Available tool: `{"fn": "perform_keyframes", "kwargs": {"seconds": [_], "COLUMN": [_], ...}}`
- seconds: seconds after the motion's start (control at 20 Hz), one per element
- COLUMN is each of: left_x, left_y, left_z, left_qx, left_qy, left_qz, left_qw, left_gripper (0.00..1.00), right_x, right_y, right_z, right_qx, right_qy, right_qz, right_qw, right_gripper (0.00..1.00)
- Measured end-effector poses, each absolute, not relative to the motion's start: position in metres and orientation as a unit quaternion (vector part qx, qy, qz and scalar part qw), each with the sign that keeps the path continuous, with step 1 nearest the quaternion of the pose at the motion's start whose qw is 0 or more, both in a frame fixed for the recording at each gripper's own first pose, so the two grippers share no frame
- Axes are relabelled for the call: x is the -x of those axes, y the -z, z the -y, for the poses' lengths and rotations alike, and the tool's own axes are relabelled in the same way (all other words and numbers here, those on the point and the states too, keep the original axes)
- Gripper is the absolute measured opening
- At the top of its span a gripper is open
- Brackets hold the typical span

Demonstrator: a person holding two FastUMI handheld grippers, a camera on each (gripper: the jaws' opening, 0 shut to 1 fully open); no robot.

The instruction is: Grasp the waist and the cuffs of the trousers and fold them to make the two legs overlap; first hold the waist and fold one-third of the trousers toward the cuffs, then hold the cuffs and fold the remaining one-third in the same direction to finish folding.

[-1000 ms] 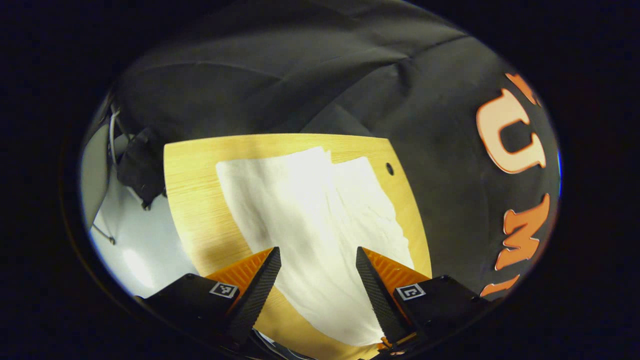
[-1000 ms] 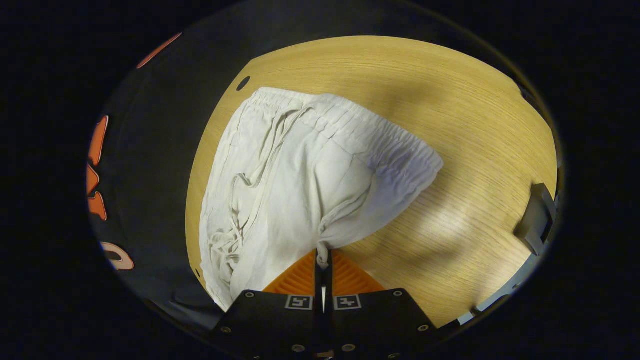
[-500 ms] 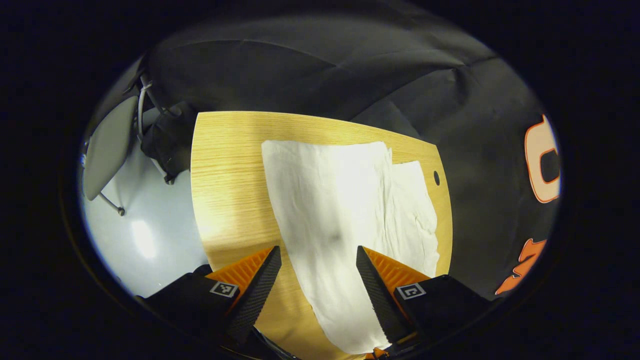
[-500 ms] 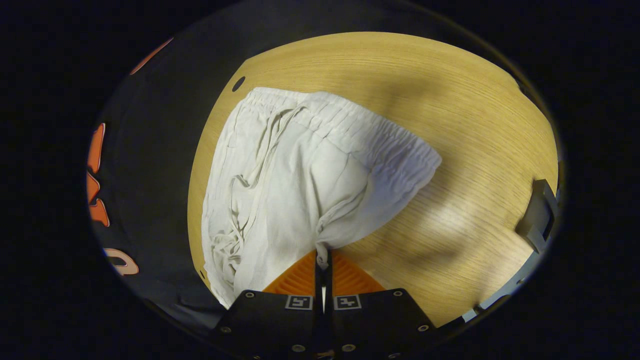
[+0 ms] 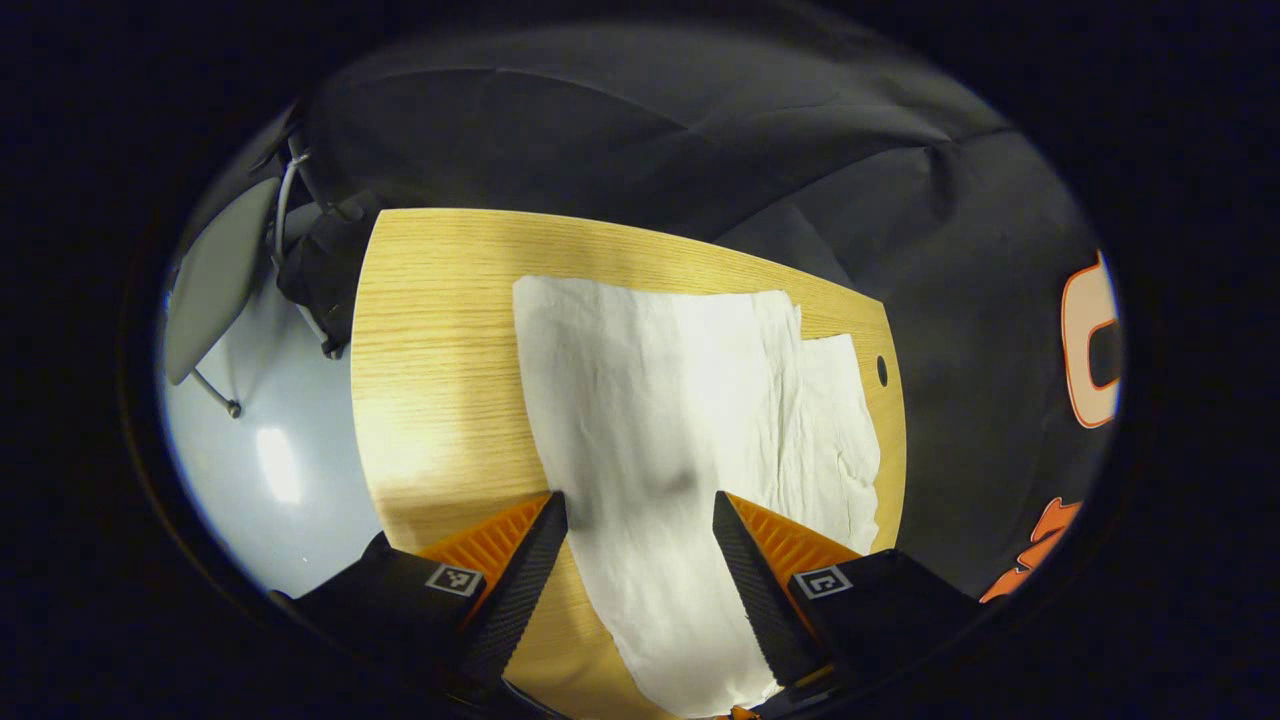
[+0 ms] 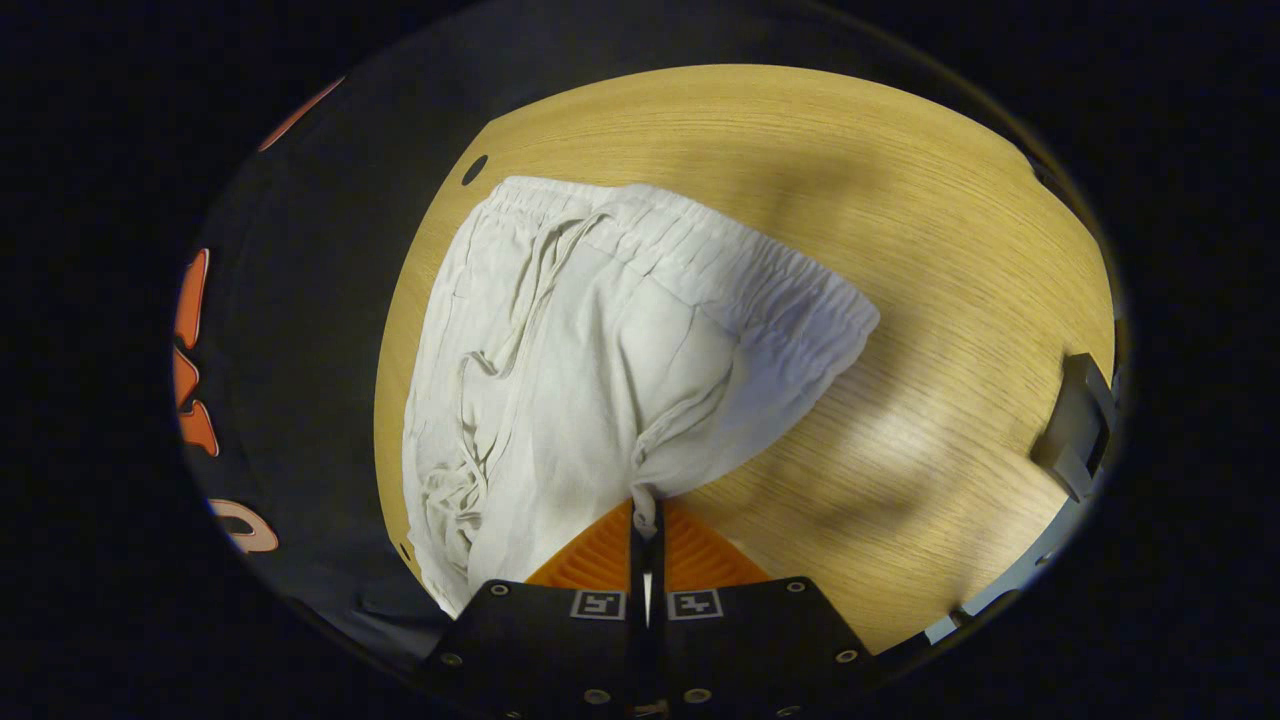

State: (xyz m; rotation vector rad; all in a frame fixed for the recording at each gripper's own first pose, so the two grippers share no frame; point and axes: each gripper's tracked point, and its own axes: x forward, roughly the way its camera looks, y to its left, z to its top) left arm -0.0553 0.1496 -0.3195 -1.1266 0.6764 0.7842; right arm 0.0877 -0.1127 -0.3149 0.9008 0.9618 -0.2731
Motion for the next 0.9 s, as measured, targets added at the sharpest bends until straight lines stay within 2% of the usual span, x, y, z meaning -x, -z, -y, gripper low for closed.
{"fn": "perform_keyframes", "kwargs": {"seconds": [0.2, 0.25, 0.3, 0.35, 0.45, 0.5, 0.6, 0.65, 0.7, 0.75, 0.9], "left_x": [0.047, 0.042, 0.037, 0.035, 0.032, 0.037, 0.032, 0.040, 0.039, 0.037, 0.037], "left_y": [0.320, 0.318, 0.319, 0.321, 0.326, 0.333, 0.333, 0.329, 0.334, 0.335, 0.336], "left_z": [-0.152, -0.149, -0.143, -0.143, -0.140, -0.135, -0.135, -0.136, -0.139, -0.135, -0.135], "left_qx": [0.498, 0.502, 0.511, 0.517, 0.532, 0.546, 0.588, 0.592, 0.590, 0.586, 0.533], "left_qy": [-0.342, -0.331, -0.320, -0.313, -0.302, -0.305, -0.300, -0.297, -0.295, -0.296, -0.304], "left_qz": [-0.319, -0.318, -0.322, -0.317, -0.318, -0.334, -0.310, -0.308, -0.311, -0.310, -0.337], "left_qw": [0.730, 0.733, 0.730, 0.731, 0.725, 0.706, 0.684, 0.683, 0.684, 0.688, 0.714], "left_gripper": [0.96, 0.89, 0.85, 0.72, 0.68, 0.59, 0.10, 0.18, 0.08, 0.04, 0.04], "right_x": [-0.087, -0.087, -0.088, -0.087, -0.087, -0.087, -0.087, -0.087, -0.087, -0.087, -0.085], "right_y": [0.314, 0.315, 0.315, 0.315, 0.315, 0.315, 0.315, 0.316, 0.316, 0.315, 0.313], "right_z": [0.113, 0.112, 0.112, 0.112, 0.113, 0.113, 0.113, 0.113, 0.112, 0.113, 0.115], "right_qx": [-0.430, -0.433, -0.434, -0.435, -0.435, -0.434, -0.434, -0.433, -0.429, -0.425, -0.404], "right_qy": [0.126, 0.126, 0.125, 0.125, 0.126, 0.126, 0.125, 0.125, 0.123, 0.122, 0.120], "right_qz": [-0.441, -0.440, -0.440, -0.439, -0.438, -0.438, -0.439, -0.439, -0.440, -0.442, -0.450], "right_qw": [0.778, 0.777, 0.776, 0.776, 0.777, 0.777, 0.777, 0.778, 0.779, 0.781, 0.787], "right_gripper": [0.01, 0.01, 0.01, 0.01, 0.01, 0.01, 0.01, 0.01, 0.01, 0.01, 0.01]}}
